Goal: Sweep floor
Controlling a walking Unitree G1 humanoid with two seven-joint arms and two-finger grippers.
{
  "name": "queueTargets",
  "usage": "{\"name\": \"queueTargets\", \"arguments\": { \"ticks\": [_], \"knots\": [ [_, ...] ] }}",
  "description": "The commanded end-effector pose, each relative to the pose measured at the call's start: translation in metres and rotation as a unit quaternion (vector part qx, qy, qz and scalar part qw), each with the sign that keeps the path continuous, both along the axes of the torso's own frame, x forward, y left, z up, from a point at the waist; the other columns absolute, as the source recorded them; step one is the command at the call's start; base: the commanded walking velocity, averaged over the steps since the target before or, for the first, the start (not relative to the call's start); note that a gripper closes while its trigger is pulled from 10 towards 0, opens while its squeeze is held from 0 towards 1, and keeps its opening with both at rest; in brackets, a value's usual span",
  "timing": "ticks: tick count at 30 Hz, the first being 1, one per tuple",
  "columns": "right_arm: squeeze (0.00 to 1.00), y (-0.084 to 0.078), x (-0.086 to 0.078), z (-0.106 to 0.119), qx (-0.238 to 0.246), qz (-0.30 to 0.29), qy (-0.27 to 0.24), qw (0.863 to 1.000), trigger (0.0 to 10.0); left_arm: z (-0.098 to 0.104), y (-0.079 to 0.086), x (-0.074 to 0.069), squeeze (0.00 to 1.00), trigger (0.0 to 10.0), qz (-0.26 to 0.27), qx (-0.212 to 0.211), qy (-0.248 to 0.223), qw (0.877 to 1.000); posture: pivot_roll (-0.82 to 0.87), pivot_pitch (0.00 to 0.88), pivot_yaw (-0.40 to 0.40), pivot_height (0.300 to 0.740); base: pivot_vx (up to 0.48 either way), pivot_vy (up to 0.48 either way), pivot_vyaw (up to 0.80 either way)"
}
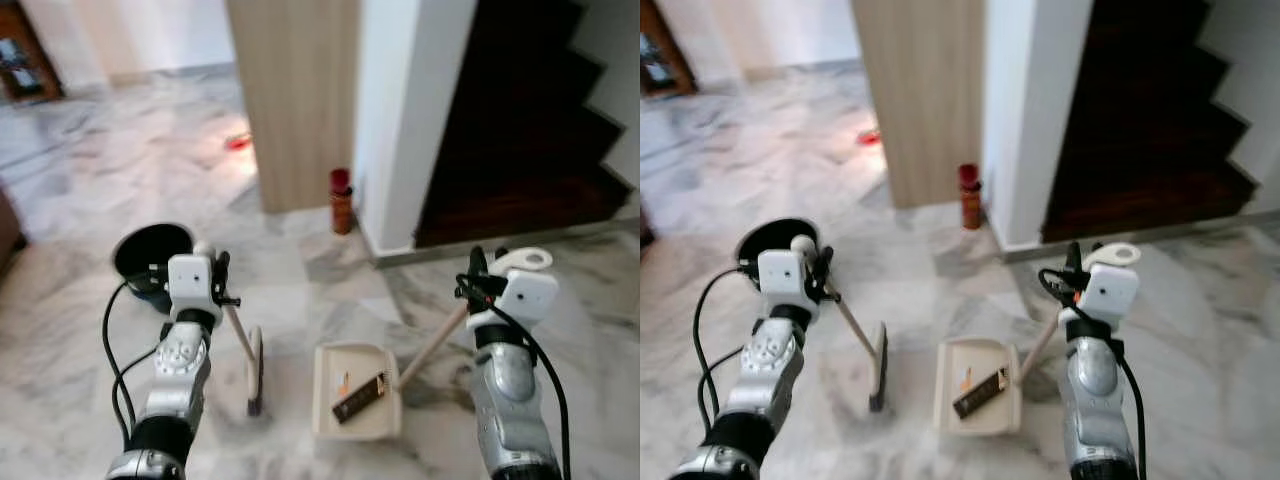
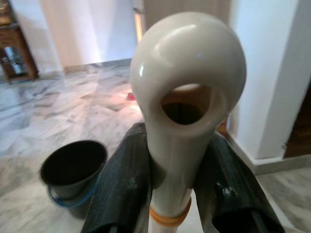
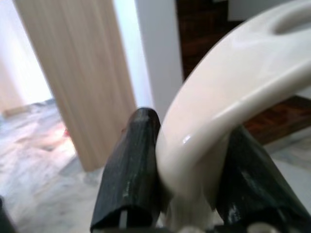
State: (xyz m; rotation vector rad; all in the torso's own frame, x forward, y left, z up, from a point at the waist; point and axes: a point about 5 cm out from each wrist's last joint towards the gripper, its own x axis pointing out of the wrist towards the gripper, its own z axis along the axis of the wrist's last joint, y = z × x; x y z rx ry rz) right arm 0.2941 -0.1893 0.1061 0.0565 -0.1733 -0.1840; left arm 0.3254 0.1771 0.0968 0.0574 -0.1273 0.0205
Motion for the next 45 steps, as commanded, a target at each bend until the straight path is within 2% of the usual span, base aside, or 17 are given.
{"name": "queueTargets", "arguments": {
  "ticks": [1, 45],
  "knots": [
    [0.0, 0.001, 0.0041, 0.0147, 0.003, 0.002, -0.032, 0.999, 10.0, 0.0137, -0.0015, 0.0046, 0.0, 10.0, -0.005, 0.008, -0.029, 1.0, -0.06, 0.0, 0.04, 0.74, 0.0, 0.292, 0.0],
    [0.0, 0.0079, 0.0046, 0.015, 0.003, 0.019, -0.029, 0.999, 10.0, 0.0134, -0.0018, 0.003, 0.0, 10.0, -0.003, 0.01, -0.029, 1.0, -0.05, 0.0, 0.037, 0.74, 0.0, 0.295, 0.0]
  ]
}}
